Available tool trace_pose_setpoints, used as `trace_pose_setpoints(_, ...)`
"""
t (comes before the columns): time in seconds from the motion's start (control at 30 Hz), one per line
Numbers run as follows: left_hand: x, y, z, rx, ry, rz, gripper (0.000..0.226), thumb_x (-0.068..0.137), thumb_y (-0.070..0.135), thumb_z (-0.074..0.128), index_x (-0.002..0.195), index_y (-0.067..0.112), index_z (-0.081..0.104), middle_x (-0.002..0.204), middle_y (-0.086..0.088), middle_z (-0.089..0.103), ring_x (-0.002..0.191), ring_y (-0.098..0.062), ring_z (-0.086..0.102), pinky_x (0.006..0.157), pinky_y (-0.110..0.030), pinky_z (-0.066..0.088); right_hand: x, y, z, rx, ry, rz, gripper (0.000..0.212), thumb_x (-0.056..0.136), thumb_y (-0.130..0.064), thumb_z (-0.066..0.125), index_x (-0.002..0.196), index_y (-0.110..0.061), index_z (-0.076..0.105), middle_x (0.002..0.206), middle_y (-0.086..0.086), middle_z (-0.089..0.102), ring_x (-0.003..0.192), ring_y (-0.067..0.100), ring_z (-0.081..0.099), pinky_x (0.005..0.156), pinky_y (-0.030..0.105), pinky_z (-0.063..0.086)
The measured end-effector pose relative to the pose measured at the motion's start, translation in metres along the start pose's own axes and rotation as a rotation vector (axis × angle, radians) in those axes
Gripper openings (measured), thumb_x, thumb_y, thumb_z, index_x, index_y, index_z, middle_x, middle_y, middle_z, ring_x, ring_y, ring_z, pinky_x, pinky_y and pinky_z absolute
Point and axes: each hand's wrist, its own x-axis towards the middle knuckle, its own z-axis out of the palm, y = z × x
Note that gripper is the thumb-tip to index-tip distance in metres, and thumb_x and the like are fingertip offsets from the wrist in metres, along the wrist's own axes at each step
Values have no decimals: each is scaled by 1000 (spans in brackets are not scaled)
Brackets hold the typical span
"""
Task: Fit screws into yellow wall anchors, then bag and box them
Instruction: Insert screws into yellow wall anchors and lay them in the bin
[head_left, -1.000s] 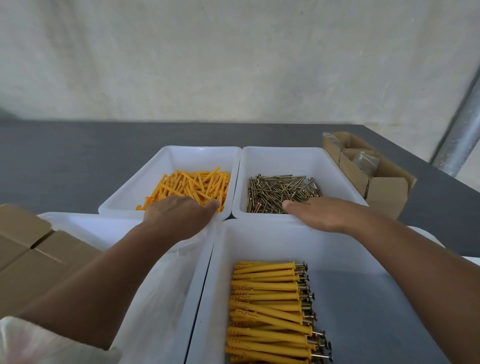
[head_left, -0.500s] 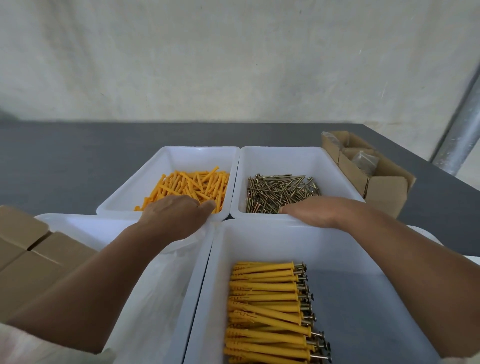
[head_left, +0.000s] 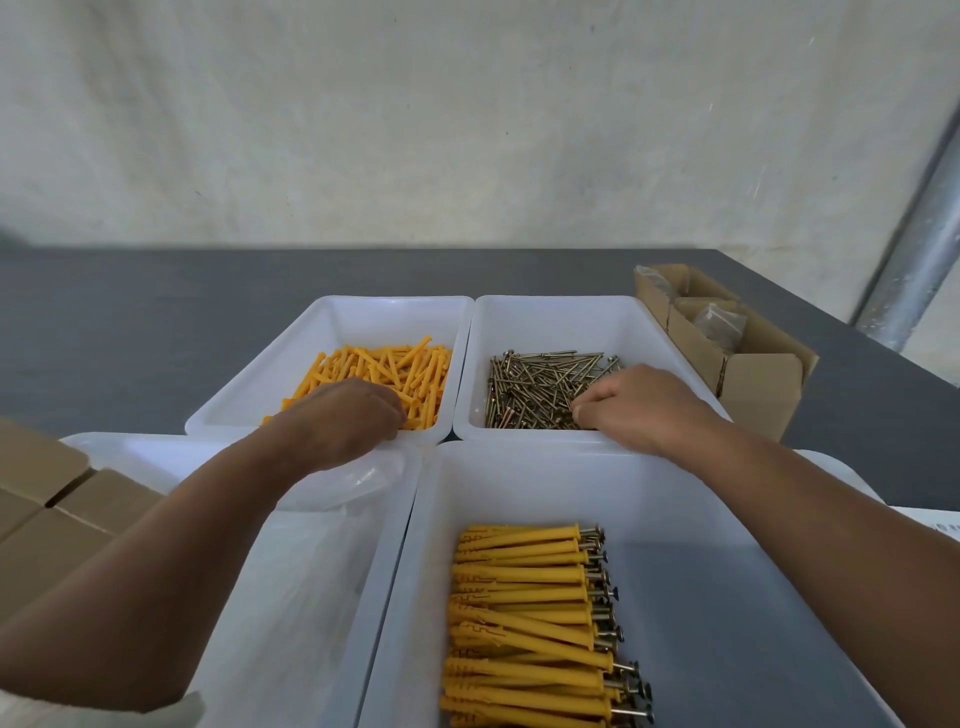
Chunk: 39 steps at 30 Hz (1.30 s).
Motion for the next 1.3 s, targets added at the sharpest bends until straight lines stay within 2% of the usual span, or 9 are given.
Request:
trace_pose_setpoints(0.1, -3, 4, 1, -71, 18, -8, 25, 89, 7, 52, 85, 27, 67, 87, 8, 59, 78, -7, 49, 63, -23, 37, -5, 6, -1, 85, 129, -68, 23, 90, -22, 62, 105, -34, 74, 109, -13, 68, 91, 5, 55, 63, 9, 34)
trace_pose_setpoints(0.17, -5, 5, 0, -117, 36, -18, 25, 86, 6, 56, 78, 28, 65, 82, 8, 59, 77, -8, 50, 61, -23, 37, -8, 8, -1, 150, 194, -86, 24, 91, -17, 63, 104, -33, 74, 106, -11, 69, 90, 5, 56, 62, 9, 33)
trace_pose_setpoints(0.33, -10, 9, 2, -181, 93, 34, 20, 87, 12, 66, 79, 31, 65, 87, 8, 64, 82, -11, 56, 65, -23, 40, -12, 9, 0, 222, 214, -145, 20, 93, -17, 63, 99, -31, 76, 91, -13, 68, 89, 6, 65, 69, 13, 41)
trace_pose_setpoints(0.47, -12, 15, 3, -329, 252, 83, 11, 87, 18, 69, 84, 28, 69, 83, 4, 69, 78, -15, 59, 67, -25, 44, -12, 10, -1, 284, 228, -142, 21, 90, -17, 66, 89, -37, 73, 80, -21, 63, 82, 0, 62, 69, 15, 43)
trace_pose_setpoints(0.6, -18, 26, 0, -673, 327, 117, 10, 89, 10, 64, 90, 18, 71, 80, -7, 72, 82, -32, 68, 86, -49, 57, -13, 11, -3, 334, 244, -149, 19, 89, -19, 68, 97, -34, 74, 83, -21, 65, 80, -1, 62, 78, 21, 49)
trace_pose_setpoints(0.7, -20, 34, 2, -868, 265, 96, 12, 93, 7, 59, 97, 13, 68, 74, -5, 69, 72, -22, 67, 79, -45, 60, -17, 7, -5, 419, 263, -174, 18, 88, -17, 69, 88, -34, 73, 84, -13, 68, 79, 8, 65, 78, 29, 55)
trace_pose_setpoints(0.87, -25, 44, 8, -1095, 93, 56, 12, 96, 6, 55, 99, 6, 66, 85, -8, 67, 70, -15, 67, 64, -29, 57, -25, -12, -15, 662, 225, -256, 19, 82, -10, 73, 72, -25, 71, 68, -2, 67, 58, 11, 62, 56, 23, 55)
trace_pose_setpoints(0.97, -28, 48, 12, -1123, 8, 66, 11, 96, 6, 54, 101, 4, 65, 94, -10, 70, 74, -19, 71, 64, -29, 59, -31, -24, -21, 785, 127, -312, 21, 82, -12, 74, 67, -25, 70, 63, -2, 63, 60, 14, 60, 58, 30, 55)
trace_pose_setpoints(1.3, -34, 54, 27, -1032, -282, 138, 5, 95, 7, 59, 98, 7, 62, 86, -10, 73, 75, -18, 71, 67, -28, 57, -40, -40, -12, 785, 137, -317, 17, 81, -6, 73, 75, -18, 63, 59, -5, 58, 56, 12, 58, 50, 23, 50)
